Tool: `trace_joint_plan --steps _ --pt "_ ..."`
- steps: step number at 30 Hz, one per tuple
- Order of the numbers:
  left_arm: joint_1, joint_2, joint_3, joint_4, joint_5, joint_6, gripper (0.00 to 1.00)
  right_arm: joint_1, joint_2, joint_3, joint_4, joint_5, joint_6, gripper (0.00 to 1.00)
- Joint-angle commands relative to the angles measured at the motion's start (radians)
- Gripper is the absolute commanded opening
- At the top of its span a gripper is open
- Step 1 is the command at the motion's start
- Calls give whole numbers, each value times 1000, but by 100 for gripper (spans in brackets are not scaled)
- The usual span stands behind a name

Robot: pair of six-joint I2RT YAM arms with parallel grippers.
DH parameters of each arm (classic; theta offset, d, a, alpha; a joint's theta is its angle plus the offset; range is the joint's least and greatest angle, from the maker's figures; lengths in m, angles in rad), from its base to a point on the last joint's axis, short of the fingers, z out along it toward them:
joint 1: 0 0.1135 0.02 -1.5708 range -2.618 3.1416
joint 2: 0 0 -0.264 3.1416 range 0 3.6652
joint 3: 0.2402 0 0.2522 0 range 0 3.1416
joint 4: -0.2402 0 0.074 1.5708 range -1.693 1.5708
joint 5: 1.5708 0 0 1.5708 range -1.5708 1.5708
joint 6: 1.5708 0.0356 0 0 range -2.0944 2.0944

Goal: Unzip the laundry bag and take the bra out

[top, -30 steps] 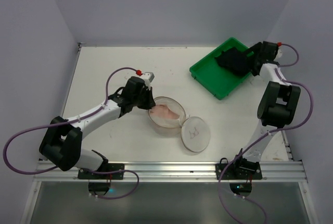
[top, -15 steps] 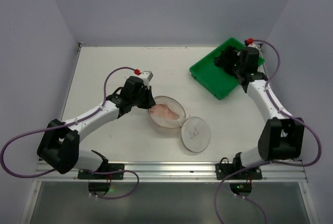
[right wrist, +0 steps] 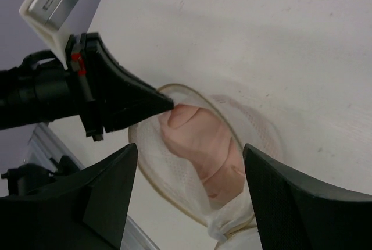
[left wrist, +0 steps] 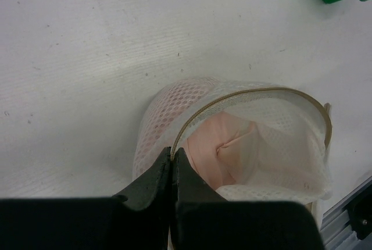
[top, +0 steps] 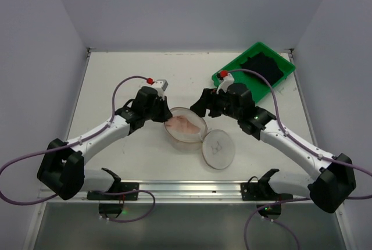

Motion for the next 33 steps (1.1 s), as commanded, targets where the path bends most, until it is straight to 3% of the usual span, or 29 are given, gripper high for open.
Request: trace_joint_plan --steps 1,13,25,33 --pt "10 -41 -7 11 -8 -18 2 74 41 -12 84 -8 44 74" --pt "10 -125 -50 1 -9 -42 2 214 329 33 228 11 115 63" --pt "9 -129 -99 41 3 -80 1 249 491 30 403 20 168 79" --pt "10 -119 -117 70 29 -109 1 269 587 45 465 88 196 81"
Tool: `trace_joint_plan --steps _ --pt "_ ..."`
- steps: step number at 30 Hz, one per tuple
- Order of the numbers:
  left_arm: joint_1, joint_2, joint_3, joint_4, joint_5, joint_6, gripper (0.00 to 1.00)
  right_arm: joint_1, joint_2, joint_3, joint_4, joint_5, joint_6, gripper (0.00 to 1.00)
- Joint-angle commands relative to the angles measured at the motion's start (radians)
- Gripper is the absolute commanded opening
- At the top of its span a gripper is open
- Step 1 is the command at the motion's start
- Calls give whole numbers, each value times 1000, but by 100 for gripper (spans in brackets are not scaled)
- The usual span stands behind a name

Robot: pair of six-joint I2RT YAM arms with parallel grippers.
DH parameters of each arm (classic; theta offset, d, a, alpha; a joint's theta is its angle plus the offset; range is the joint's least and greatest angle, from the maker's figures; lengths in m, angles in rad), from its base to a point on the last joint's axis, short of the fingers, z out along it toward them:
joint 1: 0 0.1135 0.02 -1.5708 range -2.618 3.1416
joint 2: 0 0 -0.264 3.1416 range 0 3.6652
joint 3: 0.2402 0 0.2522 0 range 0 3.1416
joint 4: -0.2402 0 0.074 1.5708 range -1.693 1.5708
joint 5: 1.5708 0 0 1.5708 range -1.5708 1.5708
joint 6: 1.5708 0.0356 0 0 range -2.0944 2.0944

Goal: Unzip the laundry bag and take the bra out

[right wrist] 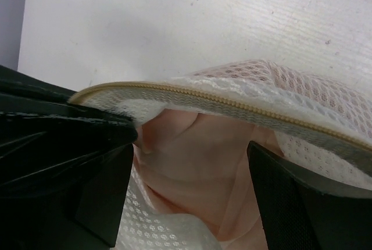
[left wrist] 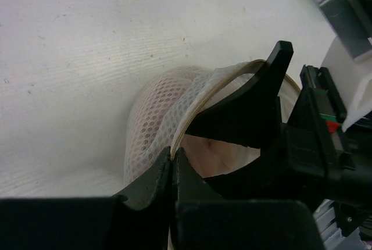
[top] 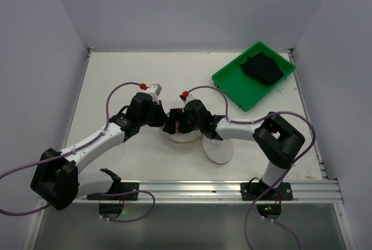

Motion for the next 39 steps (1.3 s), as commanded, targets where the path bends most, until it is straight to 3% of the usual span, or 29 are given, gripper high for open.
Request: trace_joint_plan --steps 1,6,9,18,39 --pt "3 -11 -13 51 33 -35 1 11 46 46 104 66 36 81" --pt "3 -13 -17 68 53 -44 1 11 99 72 116 62 56 81" --pt "3 -17 -16 68 52 -45 1 11 128 85 95 75 67 73" --pt "5 -53 -17 37 10 -33 0 -3 80 25 69 135 59 1" --pt "6 -56 -14 -16 -85 -13 0 -11 -191 -177 244 -87 -105 0"
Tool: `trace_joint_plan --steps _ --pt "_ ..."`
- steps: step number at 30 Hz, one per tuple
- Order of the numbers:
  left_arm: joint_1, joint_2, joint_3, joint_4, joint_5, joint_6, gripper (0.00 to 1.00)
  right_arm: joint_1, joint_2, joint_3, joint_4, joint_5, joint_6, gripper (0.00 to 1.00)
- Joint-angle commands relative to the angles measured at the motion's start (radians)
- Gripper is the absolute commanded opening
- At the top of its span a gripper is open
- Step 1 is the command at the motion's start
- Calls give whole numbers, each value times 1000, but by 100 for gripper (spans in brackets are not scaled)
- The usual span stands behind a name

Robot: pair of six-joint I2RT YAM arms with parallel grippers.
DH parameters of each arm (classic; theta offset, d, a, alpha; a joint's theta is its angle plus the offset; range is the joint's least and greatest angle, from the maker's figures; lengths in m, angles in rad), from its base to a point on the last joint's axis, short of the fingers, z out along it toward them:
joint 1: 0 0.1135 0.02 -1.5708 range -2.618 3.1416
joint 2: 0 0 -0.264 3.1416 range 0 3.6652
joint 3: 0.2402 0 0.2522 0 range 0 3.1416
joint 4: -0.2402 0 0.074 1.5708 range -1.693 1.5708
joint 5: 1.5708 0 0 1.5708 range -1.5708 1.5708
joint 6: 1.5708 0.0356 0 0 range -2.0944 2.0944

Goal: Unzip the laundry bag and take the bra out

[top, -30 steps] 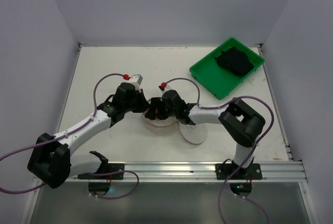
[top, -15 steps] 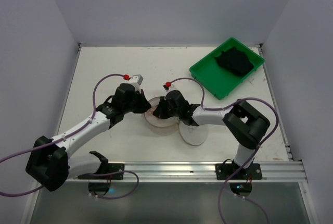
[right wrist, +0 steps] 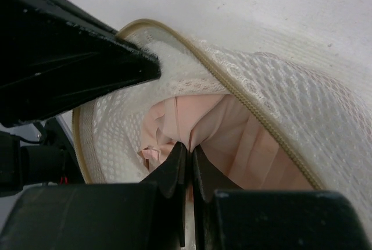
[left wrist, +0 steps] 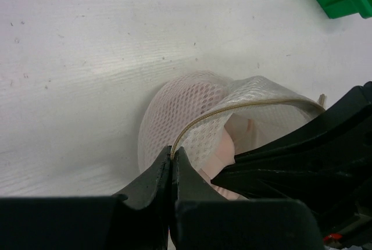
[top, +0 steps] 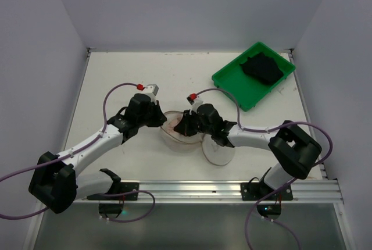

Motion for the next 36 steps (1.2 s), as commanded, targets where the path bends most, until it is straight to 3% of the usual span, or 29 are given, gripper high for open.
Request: trace_joint_plan --steps 1,24,36 --pt "0 -24 2 -12 -43 8 0 -3 -55 -18 112 -78 -61 0" --pt "14 19 -8 -8 -29 37 0 -3 -329 -187 264 -107 -122 0" --pt "14 -35 -68 18 0 40 0 -3 -406 -198 310 102 -109 0"
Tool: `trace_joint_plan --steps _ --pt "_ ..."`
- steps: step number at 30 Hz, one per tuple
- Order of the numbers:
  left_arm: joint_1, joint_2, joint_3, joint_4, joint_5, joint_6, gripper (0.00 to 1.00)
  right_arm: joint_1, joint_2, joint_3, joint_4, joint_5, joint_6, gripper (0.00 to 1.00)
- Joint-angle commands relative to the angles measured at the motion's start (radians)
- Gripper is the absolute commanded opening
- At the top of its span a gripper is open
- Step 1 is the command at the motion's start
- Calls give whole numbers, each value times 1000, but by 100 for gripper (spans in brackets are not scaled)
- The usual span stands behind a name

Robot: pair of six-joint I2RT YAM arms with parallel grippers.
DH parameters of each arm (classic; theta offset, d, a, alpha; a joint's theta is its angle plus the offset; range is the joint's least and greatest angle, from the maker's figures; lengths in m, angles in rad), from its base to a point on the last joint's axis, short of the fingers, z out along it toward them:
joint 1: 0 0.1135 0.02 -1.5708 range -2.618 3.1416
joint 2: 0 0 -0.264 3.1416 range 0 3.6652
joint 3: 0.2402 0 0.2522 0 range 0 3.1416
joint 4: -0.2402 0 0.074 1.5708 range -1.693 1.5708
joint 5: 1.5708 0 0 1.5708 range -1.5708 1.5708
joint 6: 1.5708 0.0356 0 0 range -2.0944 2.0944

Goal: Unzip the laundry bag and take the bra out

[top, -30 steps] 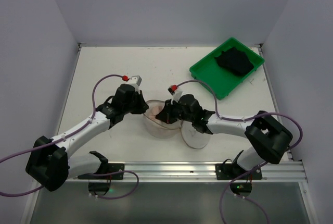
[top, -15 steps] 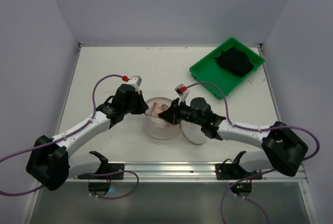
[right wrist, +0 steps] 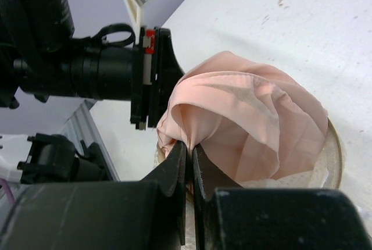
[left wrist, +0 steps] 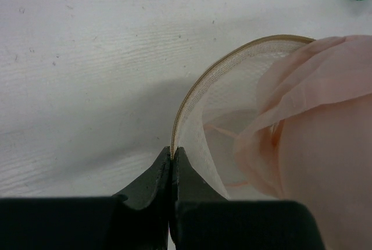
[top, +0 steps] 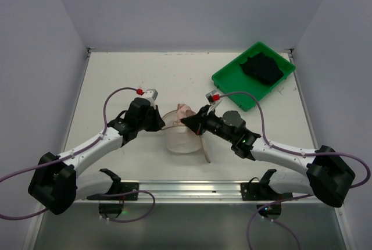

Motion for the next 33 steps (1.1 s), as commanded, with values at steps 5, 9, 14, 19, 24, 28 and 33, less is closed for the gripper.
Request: trace_joint_plan --steps 5,9,14,19,24,28,33 --pt "7 -69 -28 38 12 35 0 -2 36 61 121 104 -17 0" --pt "8 -120 -5 25 26 50 0 -2 84 98 127 96 -18 0" --pt "7 -174 20 5 31 63 0 -2 94 118 127 76 -13 0" --pt "8 -139 -3 14 2 70 0 -2 50 152 83 53 -22 0" --pt "8 -68 -14 29 8 60 0 -2 -8 222 -12 33 -42 0" --pt "7 -62 -14 37 11 52 0 -10 -64 281 -113 17 -83 0" --pt "8 -77 -14 31 -6 49 0 -60 -142 365 -263 24 -131 0"
